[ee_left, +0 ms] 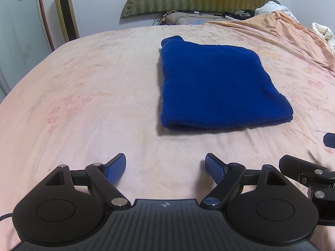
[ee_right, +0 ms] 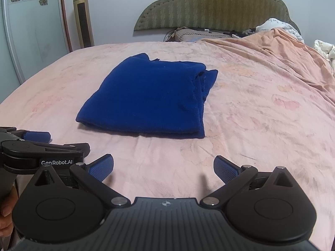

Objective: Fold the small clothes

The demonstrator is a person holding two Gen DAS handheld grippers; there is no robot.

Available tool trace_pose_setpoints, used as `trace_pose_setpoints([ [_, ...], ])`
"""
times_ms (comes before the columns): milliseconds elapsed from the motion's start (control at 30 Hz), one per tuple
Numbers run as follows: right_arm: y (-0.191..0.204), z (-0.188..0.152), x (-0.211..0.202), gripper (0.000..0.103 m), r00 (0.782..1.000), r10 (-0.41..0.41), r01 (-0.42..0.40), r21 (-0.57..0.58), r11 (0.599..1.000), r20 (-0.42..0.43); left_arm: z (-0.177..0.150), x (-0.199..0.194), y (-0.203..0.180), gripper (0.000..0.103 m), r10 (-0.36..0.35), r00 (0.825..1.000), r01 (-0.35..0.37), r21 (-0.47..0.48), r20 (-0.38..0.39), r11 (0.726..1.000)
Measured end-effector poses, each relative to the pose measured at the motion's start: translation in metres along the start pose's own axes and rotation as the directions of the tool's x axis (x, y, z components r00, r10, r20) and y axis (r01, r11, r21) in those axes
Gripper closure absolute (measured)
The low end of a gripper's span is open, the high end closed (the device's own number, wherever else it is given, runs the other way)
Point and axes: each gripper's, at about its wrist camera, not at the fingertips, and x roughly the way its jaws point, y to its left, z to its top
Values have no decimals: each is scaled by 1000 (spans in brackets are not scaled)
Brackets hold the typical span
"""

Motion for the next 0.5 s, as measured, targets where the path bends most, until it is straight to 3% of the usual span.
trace_pose_setpoints([
  [500, 0, 0, 0, 0, 1000, 0, 0, -2, 1000, 1, 0, 0, 0, 20, -1, 1000, 1, 0, 1, 1000],
])
